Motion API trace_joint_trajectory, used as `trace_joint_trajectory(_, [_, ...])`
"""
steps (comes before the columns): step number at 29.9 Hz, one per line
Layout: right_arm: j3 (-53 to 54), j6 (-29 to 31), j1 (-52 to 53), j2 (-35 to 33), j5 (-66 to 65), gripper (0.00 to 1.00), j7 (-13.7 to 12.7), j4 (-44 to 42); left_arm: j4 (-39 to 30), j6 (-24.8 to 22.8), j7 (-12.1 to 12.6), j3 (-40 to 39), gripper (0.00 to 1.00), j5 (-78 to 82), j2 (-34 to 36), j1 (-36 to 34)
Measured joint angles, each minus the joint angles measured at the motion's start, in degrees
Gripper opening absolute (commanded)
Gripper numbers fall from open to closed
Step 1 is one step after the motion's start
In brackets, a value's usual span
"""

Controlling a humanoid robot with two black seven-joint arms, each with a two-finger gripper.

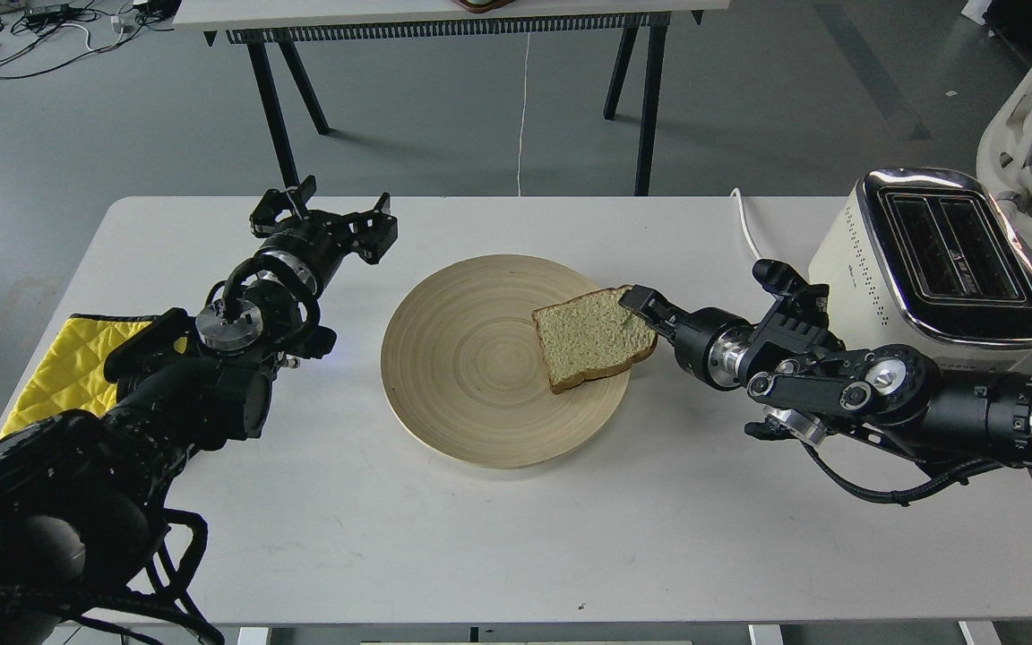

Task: Put bread in toaster with right arm
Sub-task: 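Reach the open right gripper to the bread slice edge and close on it, then lift the bread slice with the right gripper up toward the toaster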

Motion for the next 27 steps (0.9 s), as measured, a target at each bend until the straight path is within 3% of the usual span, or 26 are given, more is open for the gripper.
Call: trace_joint_trajectory(27, [4.0, -0.4, 1.0, -1.0, 0.7, 0.02, 0.1, 2.5, 0.0, 0.0, 0.0, 0.0, 1.00, 0.0, 0.0, 0.0])
